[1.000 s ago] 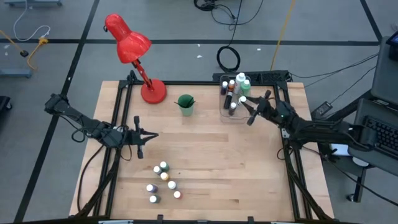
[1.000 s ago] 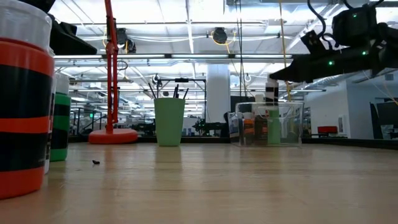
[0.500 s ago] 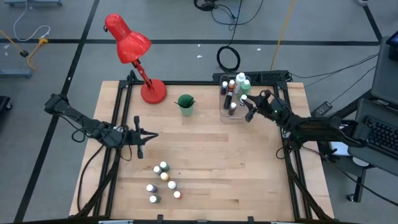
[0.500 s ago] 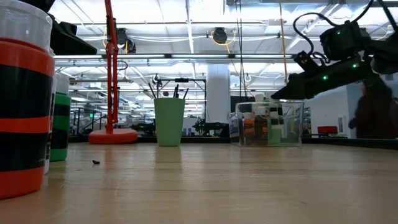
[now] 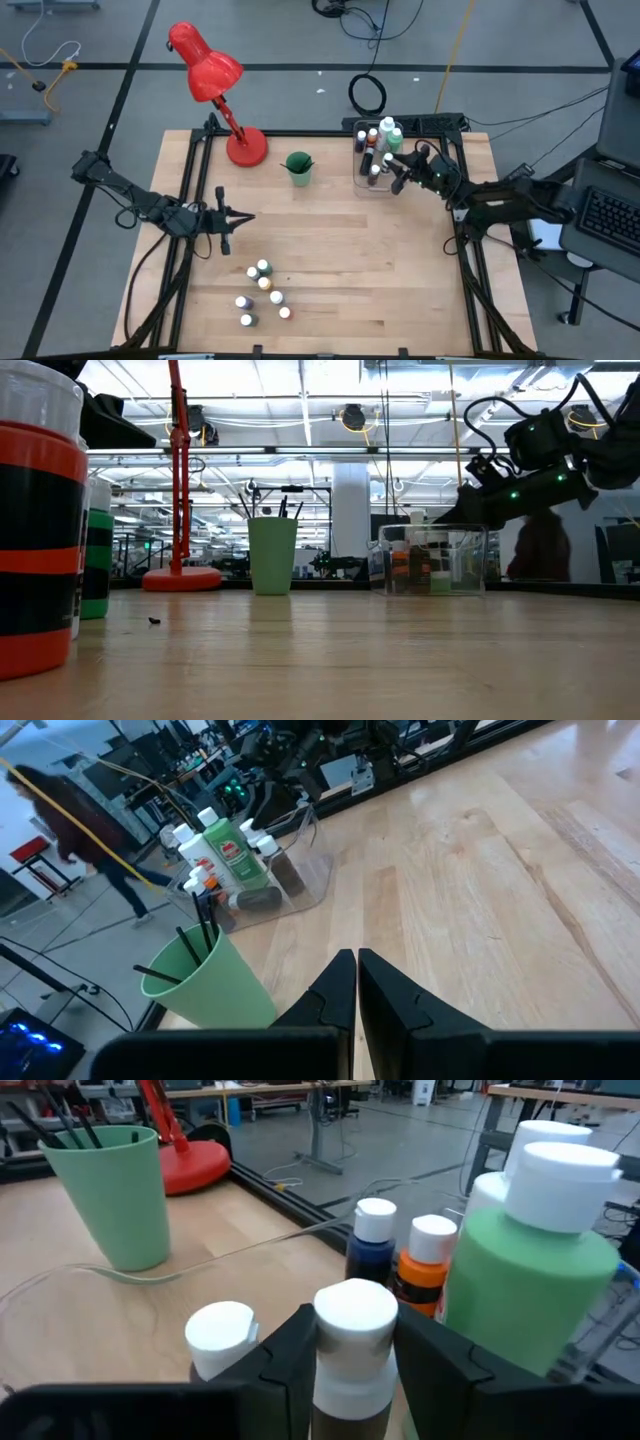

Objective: Pick & Place Paint Supplies
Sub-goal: Put the white pant bottle into the transparent bin, then put the gray paint bottle into the transparent bin

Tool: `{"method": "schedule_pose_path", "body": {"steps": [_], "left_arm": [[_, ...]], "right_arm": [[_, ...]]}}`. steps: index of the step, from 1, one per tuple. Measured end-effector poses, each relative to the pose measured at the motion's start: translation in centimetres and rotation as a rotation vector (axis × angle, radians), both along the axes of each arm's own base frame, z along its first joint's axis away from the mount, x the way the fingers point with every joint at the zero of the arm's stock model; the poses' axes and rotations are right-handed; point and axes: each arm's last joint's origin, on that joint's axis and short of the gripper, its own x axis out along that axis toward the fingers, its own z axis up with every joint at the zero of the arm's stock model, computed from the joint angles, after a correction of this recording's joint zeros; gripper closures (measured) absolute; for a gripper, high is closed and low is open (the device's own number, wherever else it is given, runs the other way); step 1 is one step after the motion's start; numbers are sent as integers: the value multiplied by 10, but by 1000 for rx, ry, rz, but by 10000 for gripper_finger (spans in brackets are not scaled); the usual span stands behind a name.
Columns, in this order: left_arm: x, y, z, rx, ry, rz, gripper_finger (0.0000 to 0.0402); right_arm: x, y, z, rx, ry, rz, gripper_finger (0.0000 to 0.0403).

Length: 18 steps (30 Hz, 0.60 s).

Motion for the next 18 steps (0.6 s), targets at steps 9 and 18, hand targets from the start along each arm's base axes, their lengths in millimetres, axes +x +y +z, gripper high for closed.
{"method": "schedule_pose_path", "body": {"steps": [9,18], "left_arm": [[0,0,0,-15,-3,3,382],[0,0,-1,-9,11,4,382]], "right_arm": [[1,-1,-1,-36,28,5,244],[1,-1,3,-65,-21,-2,238]]}}
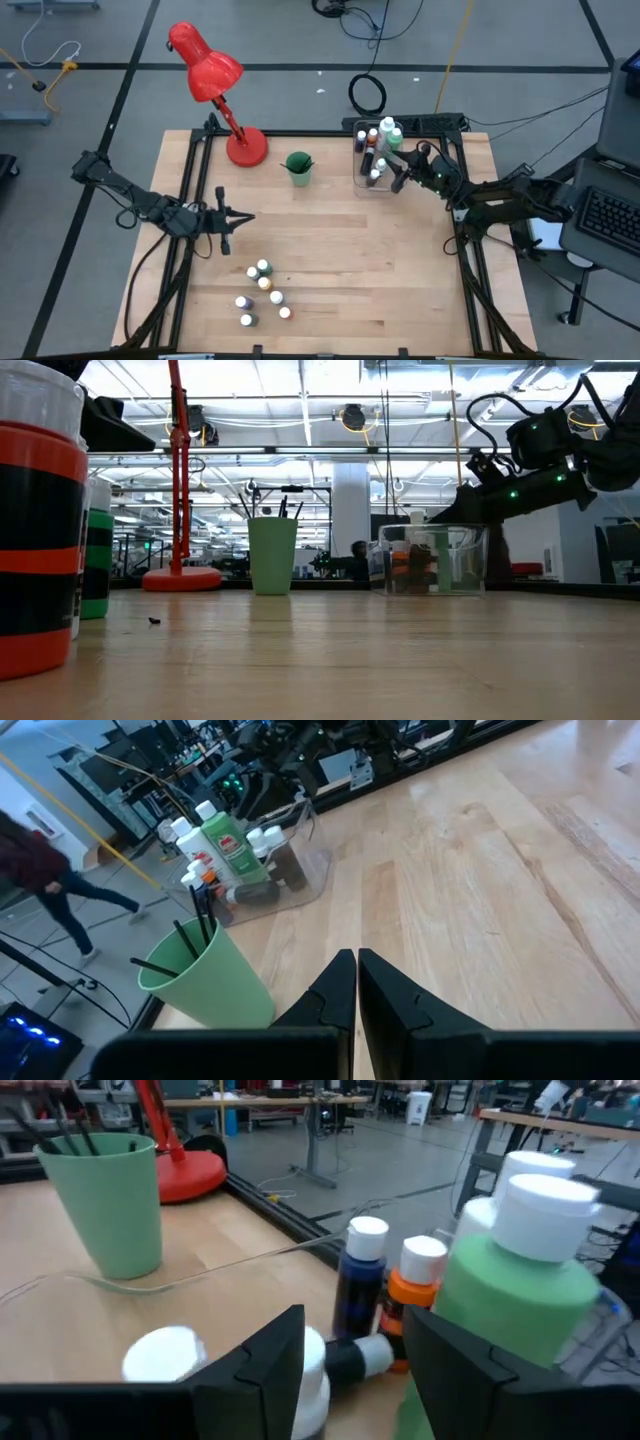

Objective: Pick & Place Paint Supplies
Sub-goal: Put the gray paint bottle into the transparent bin

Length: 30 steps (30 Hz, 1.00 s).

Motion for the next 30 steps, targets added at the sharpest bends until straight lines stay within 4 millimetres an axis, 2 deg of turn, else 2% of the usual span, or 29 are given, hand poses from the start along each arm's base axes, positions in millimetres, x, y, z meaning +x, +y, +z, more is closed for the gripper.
{"method": "schedule_pose_path", "body": {"steps": [5,10,14,16,19,25,27,30], "left_arm": [[0,0,-1,3,12,1,382],[-1,0,-2,-11,19,6,382],[-1,1,-4,-39,31,10,382],[-1,0,-4,-61,33,-5,382],[-1,-1,-5,-80,39,-34,382],[-2,-2,-6,-105,58,-59,382],[-1,-2,-6,-107,52,-59,382],[-1,-2,-6,-109,49,-60,382]], "right_arm": [[0,2,15,-26,-146,22,242],[-4,18,43,-37,-321,371,257],[-11,31,55,1,-365,587,281],[-16,35,58,26,-356,601,297],[-26,41,62,-39,-311,610,328],[-37,58,50,-22,-142,582,395],[-37,66,46,-12,-97,577,399],[-37,73,44,-14,-63,456,398]]}}
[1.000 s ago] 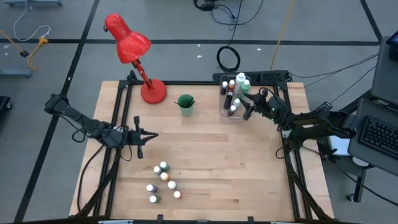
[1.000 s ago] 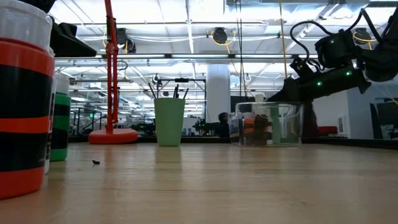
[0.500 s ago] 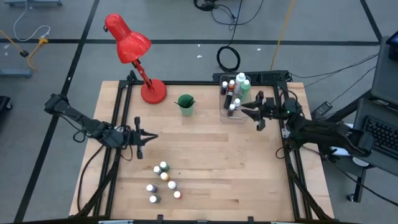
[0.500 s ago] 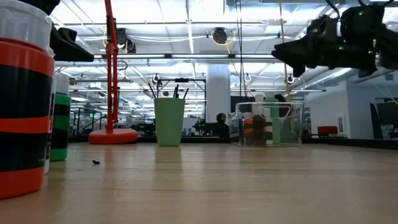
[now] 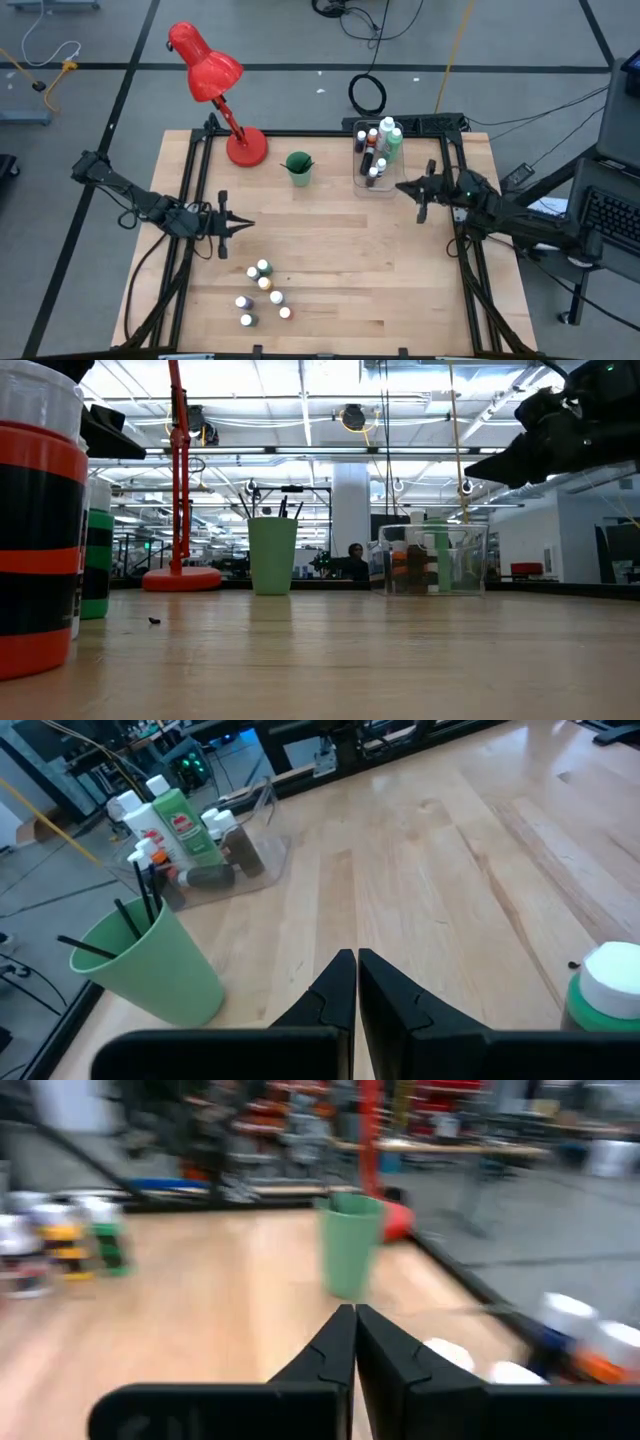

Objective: Pick & Place Paint Supplies
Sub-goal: Put the gray paint bottle into the transparent bin

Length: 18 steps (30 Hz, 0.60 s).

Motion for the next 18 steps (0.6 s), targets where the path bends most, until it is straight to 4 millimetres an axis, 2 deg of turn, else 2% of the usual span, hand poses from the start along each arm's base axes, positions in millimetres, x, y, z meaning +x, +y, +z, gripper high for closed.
{"method": "schedule_pose_path", "body": {"steps": [3,6,10,15,18], "left_arm": [[0,0,0,4,0,-2,382],[1,0,4,23,-39,14,382],[4,2,17,37,-171,131,382],[4,5,24,85,-223,196,382],[5,6,26,117,-232,172,382]], "right_arm": [[1,8,-2,-38,28,-45,402],[3,15,-8,-82,23,29,399],[4,22,-16,-137,-53,108,401],[2,26,2,-205,-289,151,400],[3,25,0,-204,-271,154,399]]}}
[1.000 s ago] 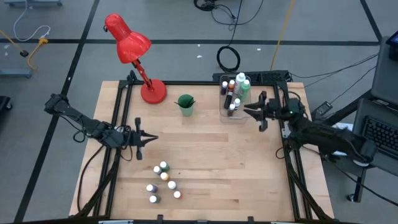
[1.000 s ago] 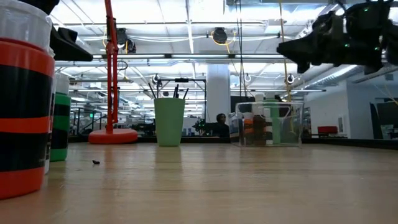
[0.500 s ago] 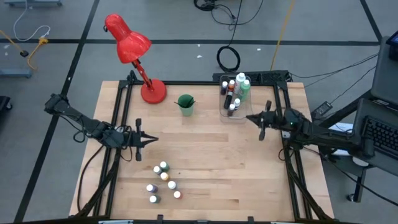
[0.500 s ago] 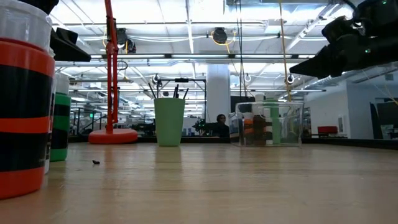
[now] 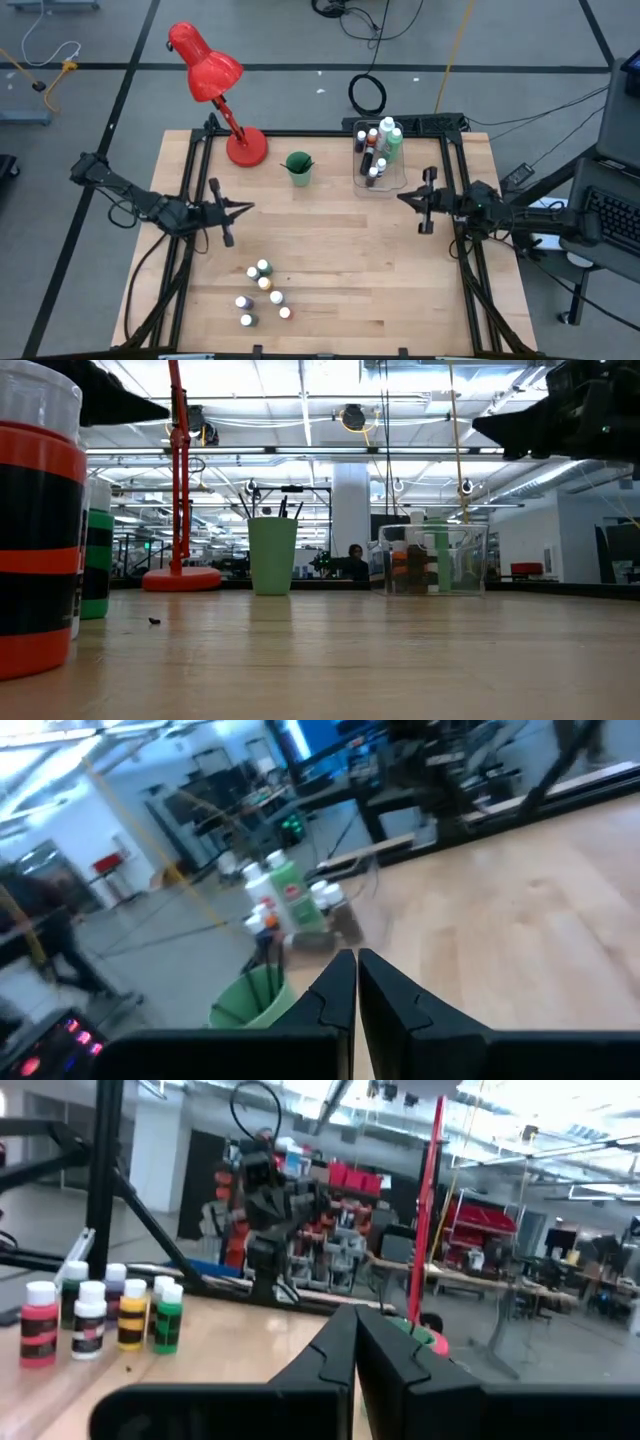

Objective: Pick & Place Paint Supplies
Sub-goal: Put the gray paint bottle into the transparent bin

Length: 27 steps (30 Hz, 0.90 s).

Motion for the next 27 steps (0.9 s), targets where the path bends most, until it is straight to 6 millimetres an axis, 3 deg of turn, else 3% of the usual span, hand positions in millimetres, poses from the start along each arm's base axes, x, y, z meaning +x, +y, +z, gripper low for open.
{"method": "schedule_pose_path", "body": {"steps": [5,8,11,17,22,27], "left_arm": [[2,-4,6,-53,-64,-112,382],[4,-1,12,-216,-151,0,382],[8,0,15,-292,-119,54,382],[28,-18,28,-375,144,-51,383],[50,-45,52,-356,458,-23,398],[65,-74,72,-398,782,-34,388]], "right_arm": [[1,1,-1,-18,15,31,399],[2,1,-2,-3,21,45,399],[2,1,-2,1,18,44,399],[2,1,-4,24,40,48,399],[3,1,-7,26,74,47,399],[3,1,-7,32,68,48,399]]}}
